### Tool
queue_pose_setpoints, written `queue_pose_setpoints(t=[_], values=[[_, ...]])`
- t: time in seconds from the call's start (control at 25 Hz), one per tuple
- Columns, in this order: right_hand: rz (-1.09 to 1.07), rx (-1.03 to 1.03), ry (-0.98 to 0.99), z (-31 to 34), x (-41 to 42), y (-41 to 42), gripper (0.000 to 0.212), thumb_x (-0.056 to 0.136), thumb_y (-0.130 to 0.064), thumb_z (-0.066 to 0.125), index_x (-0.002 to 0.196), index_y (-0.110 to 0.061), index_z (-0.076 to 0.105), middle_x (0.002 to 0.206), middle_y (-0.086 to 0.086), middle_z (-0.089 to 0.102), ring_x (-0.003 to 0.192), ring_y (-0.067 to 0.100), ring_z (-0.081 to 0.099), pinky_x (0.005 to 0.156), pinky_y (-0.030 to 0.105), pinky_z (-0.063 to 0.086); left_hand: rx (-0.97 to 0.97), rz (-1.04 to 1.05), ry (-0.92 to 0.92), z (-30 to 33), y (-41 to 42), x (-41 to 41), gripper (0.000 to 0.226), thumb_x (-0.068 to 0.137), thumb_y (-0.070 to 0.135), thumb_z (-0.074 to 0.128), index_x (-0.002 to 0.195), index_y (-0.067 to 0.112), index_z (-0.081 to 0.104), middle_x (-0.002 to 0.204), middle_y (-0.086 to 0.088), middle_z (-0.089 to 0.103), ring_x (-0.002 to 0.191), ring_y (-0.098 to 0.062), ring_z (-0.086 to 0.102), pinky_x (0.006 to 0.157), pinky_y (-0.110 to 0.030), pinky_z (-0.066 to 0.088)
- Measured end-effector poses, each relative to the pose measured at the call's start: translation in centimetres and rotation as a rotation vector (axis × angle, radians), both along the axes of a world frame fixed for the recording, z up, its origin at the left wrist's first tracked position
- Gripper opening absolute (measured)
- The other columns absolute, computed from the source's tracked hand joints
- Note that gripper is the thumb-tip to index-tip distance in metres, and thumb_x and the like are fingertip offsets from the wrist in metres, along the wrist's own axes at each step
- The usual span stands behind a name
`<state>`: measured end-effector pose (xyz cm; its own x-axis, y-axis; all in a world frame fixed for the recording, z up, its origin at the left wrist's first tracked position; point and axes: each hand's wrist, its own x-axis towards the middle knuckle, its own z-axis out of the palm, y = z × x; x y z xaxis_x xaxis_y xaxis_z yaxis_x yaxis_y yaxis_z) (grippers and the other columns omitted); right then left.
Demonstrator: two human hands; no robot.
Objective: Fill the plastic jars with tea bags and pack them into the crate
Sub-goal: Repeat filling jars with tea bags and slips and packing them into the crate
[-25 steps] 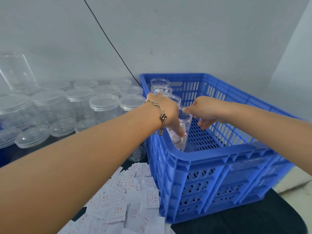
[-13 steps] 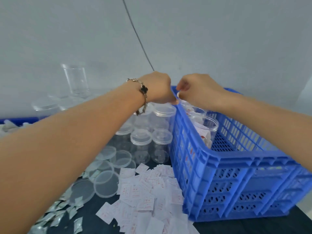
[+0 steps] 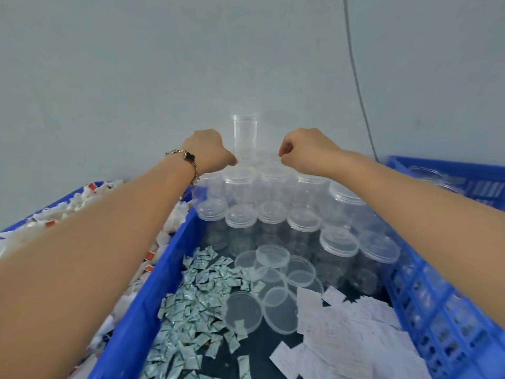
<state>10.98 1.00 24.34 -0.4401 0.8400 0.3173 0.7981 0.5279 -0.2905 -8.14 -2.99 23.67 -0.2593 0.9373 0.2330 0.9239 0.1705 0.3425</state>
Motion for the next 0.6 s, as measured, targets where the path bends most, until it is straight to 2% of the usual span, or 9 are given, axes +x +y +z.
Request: queue_pose_setpoints(t=[0.12, 0.2, 0.24, 0.32, 0.36, 0.44, 0.52, 0.6], values=[[-0.038, -0.025, 0.022, -0.9, -3.3, 3.7, 0.025, 0.084, -0.008, 0.053, 0.102, 0.004, 0.065, 0.11, 0.016, 0.066, 0.106, 0.032, 0.06, 0.088, 0.039, 0.052, 0.02, 0.019, -0.135, -1.4, 2.9, -1.9, 0.045, 0.087, 0.044, 0.063, 0.104, 0.003, 0.064, 0.111, -0.013, 0.065, 0.084, -0.025, 0.055, 0.069, -0.028, 0.04], [-0.084, -0.089, 0.107, -1.0, -5.0, 6.1, 0.024, 0.084, -0.008, 0.054, 0.101, 0.006, 0.064, 0.104, 0.017, 0.067, 0.1, 0.033, 0.062, 0.082, 0.036, 0.052, 0.041, 0.02, -0.171, -1.6, 5.2, -2.1, 0.04, 0.086, 0.044, 0.064, 0.094, 0.005, 0.06, 0.109, -0.015, 0.064, 0.078, -0.023, 0.053, 0.066, -0.027, 0.038], [-0.106, -0.143, 0.188, -1.0, -5.7, 7.3, 0.018, 0.084, -0.009, 0.054, 0.093, 0.005, 0.062, 0.093, 0.015, 0.065, 0.089, 0.032, 0.062, 0.074, 0.032, 0.051, 0.055, 0.026, -0.2, -1.6, 6.5, -2.1, 0.043, 0.084, 0.044, 0.065, 0.098, 0.004, 0.058, 0.113, -0.015, 0.062, 0.081, -0.024, 0.053, 0.066, -0.028, 0.038], [-0.161, -0.255, 0.389, -1.0, -6.8, 9.4, 0.004, 0.086, -0.009, 0.053, 0.087, -0.005, 0.053, 0.078, 0.007, 0.051, 0.076, 0.025, 0.05, 0.06, 0.026, 0.04, 0.073, 0.035, -0.298, -1.9, 8.9, -1.9, 0.069, 0.082, 0.045, 0.068, 0.13, 0.002, 0.043, 0.13, -0.013, 0.05, 0.106, -0.029, 0.052, 0.077, -0.031, 0.038], [-0.179, -0.317, 0.479, -1.0, -7.3, 10.4, 0.009, 0.088, -0.008, 0.05, 0.097, -0.006, 0.05, 0.081, 0.005, 0.048, 0.078, 0.022, 0.046, 0.061, 0.026, 0.037, 0.073, 0.04, -0.348, -2.1, 10.1, -1.7, 0.082, 0.082, 0.045, 0.068, 0.14, 0.003, 0.03, 0.138, -0.013, 0.043, 0.119, -0.031, 0.047, 0.085, -0.033, 0.039], [-0.192, -0.421, 0.624, -1.5, -8.2, 12.2, 0.034, 0.091, -0.007, 0.044, 0.125, -0.003, 0.041, 0.103, 0.007, 0.05, 0.087, 0.021, 0.045, 0.071, 0.026, 0.039, 0.109, 0.021, -0.438, -2.8, 12.3, -1.6, 0.092, 0.082, 0.041, 0.069, 0.147, 0.005, 0.014, 0.145, -0.014, 0.035, 0.128, -0.031, 0.042, 0.09, -0.033, 0.036], [-0.185, -0.471, 0.713, -2.2, -8.8, 13.4, 0.054, 0.092, -0.004, 0.041, 0.143, -0.008, 0.026, 0.12, 0.008, 0.048, 0.095, 0.023, 0.046, 0.08, 0.027, 0.036, 0.186, 0.009, -0.571, -3.3, 14.2, -1.7, 0.092, 0.084, 0.035, 0.068, 0.148, 0.007, 0.009, 0.148, -0.013, 0.032, 0.131, -0.03, 0.039, 0.087, -0.03, 0.032], [-0.138, -0.472, 0.74, -3.0, -9.3, 14.2, 0.066, 0.092, -0.003, 0.039, 0.151, -0.014, 0.01, 0.142, 0.008, 0.039, 0.109, 0.024, 0.045, 0.083, 0.027, 0.031, 0.264, 0.005, -0.72, -3.6, 15.6, -1.9, 0.091, 0.085, 0.03, 0.067, 0.15, 0.009, 0.008, 0.15, -0.011, 0.03, 0.134, -0.027, 0.035, 0.089, -0.029, 0.029]])
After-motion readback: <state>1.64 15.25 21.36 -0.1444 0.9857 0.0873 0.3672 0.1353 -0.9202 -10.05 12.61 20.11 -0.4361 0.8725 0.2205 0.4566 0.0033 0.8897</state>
